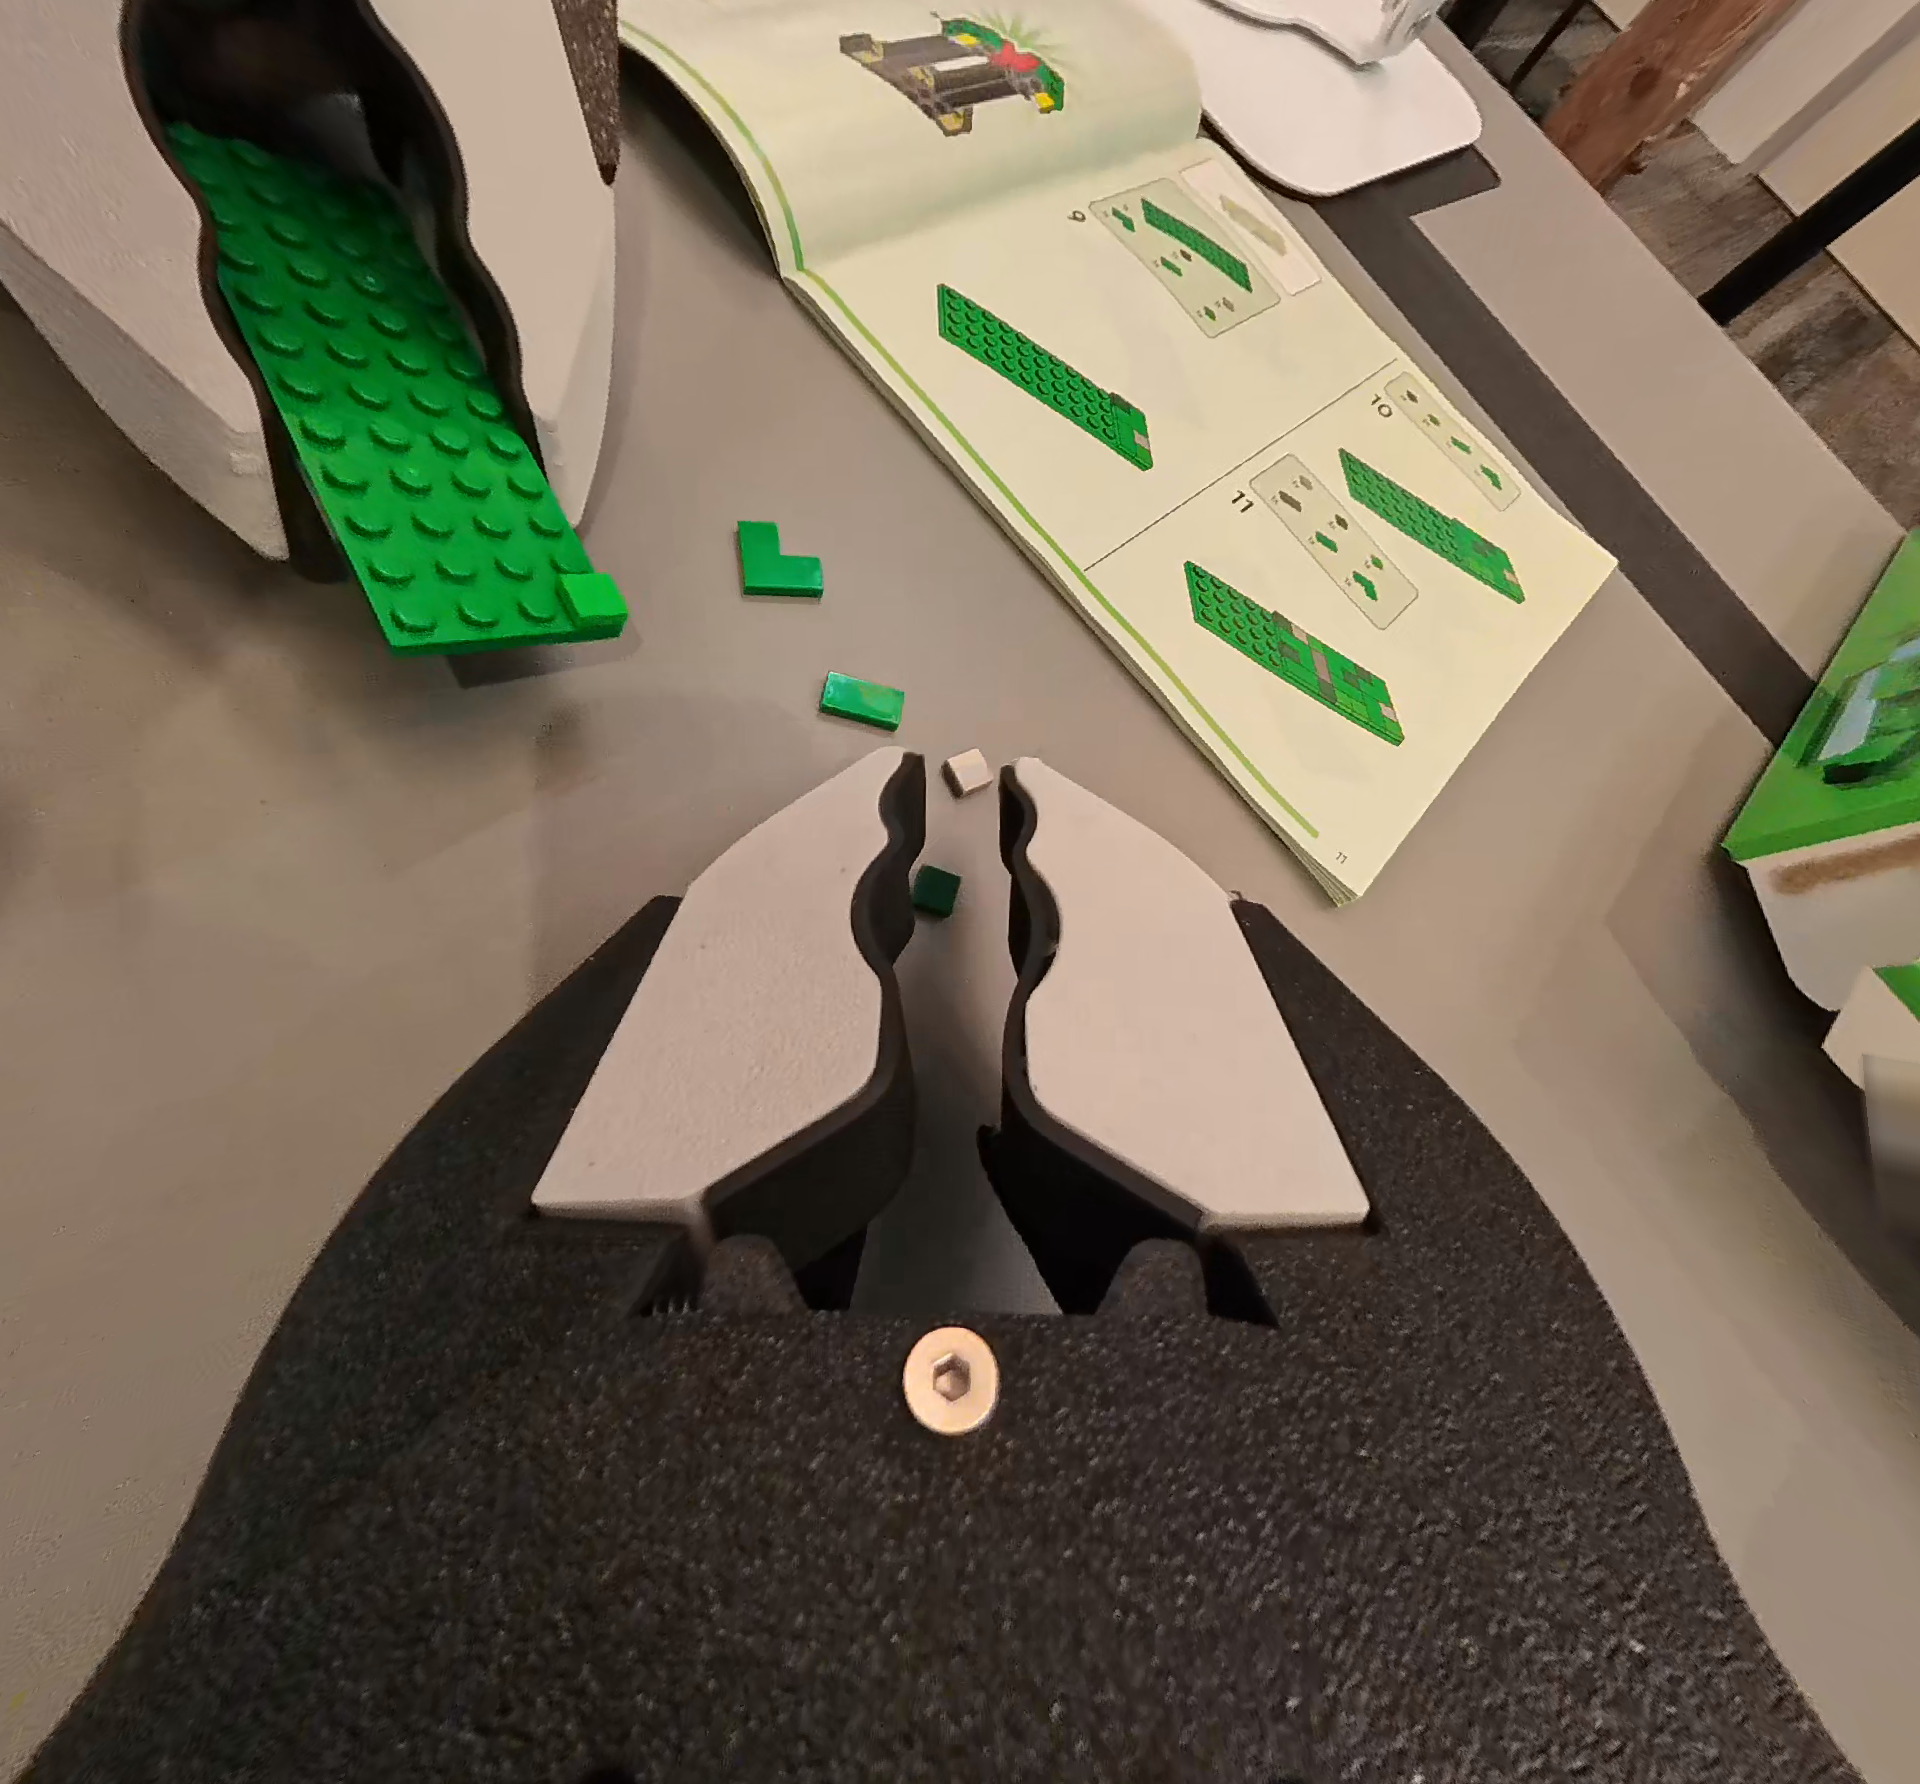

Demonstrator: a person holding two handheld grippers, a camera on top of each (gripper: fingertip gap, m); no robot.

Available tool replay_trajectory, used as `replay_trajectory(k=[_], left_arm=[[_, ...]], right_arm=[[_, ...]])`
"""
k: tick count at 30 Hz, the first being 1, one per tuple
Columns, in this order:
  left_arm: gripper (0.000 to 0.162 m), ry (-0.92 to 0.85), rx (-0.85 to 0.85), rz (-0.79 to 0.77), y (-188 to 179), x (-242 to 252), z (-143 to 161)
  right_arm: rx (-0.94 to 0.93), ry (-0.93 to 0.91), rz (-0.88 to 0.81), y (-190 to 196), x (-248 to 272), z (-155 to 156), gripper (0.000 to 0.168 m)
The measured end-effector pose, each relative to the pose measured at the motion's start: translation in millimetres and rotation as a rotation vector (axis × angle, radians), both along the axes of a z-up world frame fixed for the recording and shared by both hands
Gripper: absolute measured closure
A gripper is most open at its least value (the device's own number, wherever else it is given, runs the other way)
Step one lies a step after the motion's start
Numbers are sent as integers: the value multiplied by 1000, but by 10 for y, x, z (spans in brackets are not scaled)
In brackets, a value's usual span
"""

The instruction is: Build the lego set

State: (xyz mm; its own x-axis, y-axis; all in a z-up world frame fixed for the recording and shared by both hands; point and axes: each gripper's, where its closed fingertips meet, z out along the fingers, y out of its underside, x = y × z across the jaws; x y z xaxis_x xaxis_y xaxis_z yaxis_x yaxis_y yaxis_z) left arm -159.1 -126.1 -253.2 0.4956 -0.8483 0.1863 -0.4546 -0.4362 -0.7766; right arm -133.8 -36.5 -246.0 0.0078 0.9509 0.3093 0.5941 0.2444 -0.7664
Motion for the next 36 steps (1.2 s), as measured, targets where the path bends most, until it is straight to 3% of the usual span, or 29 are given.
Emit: replay_trajectory(k=[25, 33, 36], left_arm=[[126, 13, -9, -10, -16, 8, -22], [126, 29, -1, -18, -25, 14, -36], [126, 24, -6, -18, -25, 14, -33]], right_arm=[[25, 16, 18, -12, -7, 31, 157], [1, 24, 343, -68, -106, 199, 155], [21, -26, 372, 12, -156, 169, 155]])
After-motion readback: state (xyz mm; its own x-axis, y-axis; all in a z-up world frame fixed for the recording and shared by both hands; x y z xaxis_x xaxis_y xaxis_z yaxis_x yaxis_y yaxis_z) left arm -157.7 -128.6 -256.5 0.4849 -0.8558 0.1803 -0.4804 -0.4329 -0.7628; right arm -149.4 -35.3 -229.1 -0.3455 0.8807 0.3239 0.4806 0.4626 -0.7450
